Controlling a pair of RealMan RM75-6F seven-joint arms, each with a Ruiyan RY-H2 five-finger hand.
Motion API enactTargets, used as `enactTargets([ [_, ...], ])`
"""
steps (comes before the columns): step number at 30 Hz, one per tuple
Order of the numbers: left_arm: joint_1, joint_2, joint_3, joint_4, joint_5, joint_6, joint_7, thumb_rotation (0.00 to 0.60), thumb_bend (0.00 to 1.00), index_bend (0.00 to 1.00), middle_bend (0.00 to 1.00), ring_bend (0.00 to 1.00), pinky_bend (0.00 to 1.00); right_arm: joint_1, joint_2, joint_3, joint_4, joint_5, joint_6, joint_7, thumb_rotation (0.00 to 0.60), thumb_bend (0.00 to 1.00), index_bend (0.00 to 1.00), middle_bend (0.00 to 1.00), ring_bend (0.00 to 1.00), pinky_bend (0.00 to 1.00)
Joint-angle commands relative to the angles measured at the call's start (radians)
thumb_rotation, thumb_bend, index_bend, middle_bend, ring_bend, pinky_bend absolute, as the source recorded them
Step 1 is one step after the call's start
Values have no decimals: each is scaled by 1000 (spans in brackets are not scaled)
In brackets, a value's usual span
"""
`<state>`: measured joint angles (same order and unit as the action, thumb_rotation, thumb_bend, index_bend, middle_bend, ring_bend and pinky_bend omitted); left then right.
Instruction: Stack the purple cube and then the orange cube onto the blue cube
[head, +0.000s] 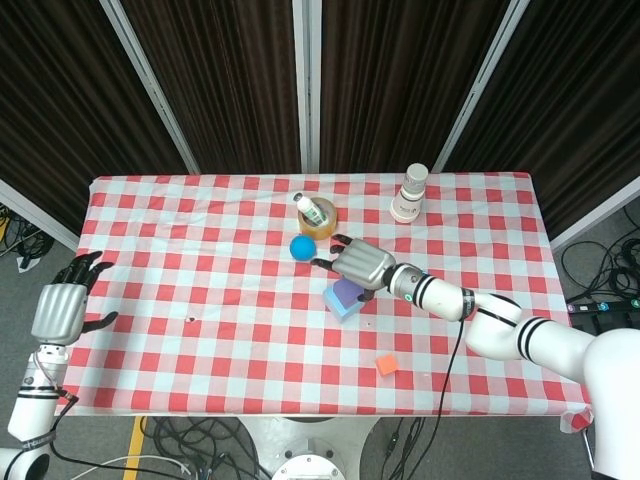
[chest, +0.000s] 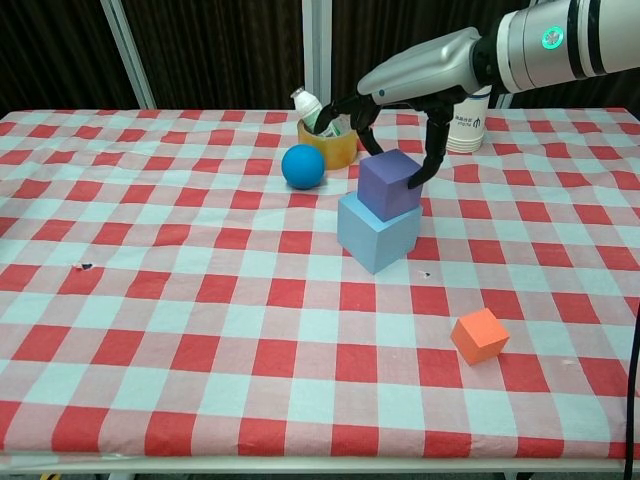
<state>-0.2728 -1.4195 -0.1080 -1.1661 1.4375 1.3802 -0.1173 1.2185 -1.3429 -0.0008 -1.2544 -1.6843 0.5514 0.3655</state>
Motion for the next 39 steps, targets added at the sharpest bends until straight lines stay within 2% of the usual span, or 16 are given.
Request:
enactTargets([
  [1,1,0,0,0,-1,0,0,600,112,286,244,162,286,5,-2,-5,3,0,1,3,600,101,77,461,146,0],
  [4,1,1,0,0,-1,-1,-3,600,111,286,245,162,286,8,0,-11,1,0,4,7,600,49,78,398,126,0],
  [7,0,1,0,-1,1,1,-2,600,112,287,244,162,286,16,11,-18,-9,2,-4,15,600,2,65,309,61,0],
  [10,0,1,0,-2,3,2,-2,600,111,286,244,162,286,17,22,-20,-20,3,6,22,600,0,36,248,18,0],
  [14,0,1,1,-2,5,3,-1,600,110,286,244,162,286,16,51,-19,-51,-2,36,21,600,0,25,213,0,0],
  [18,0,0,2,0,4,2,1,600,111,286,244,161,286,-5,123,3,-131,-6,116,-24,600,0,25,228,0,0],
  [22,0,-1,1,0,4,1,1,600,111,286,244,162,286,-75,228,30,-290,2,245,-142,600,0,23,275,19,0],
  [25,-1,-1,0,-1,3,2,1,600,111,286,244,161,286,-173,292,40,-437,43,361,-281,600,0,46,313,106,5],
  [27,-1,0,0,-5,7,4,1,600,112,286,244,161,286,-254,309,25,-534,86,428,-378,600,0,103,344,156,45],
  [30,-2,1,3,-11,13,8,1,600,112,286,244,161,286,-358,305,-22,-624,126,494,-527,600,0,150,361,175,118],
  [34,-3,2,9,-22,25,11,2,600,112,286,244,162,286,-465,261,-82,-663,162,544,-714,600,0,152,376,178,147],
  [39,-4,4,15,-36,41,20,1,600,111,286,244,162,286,-569,176,-122,-658,223,587,-822,600,0,171,388,182,147],
])
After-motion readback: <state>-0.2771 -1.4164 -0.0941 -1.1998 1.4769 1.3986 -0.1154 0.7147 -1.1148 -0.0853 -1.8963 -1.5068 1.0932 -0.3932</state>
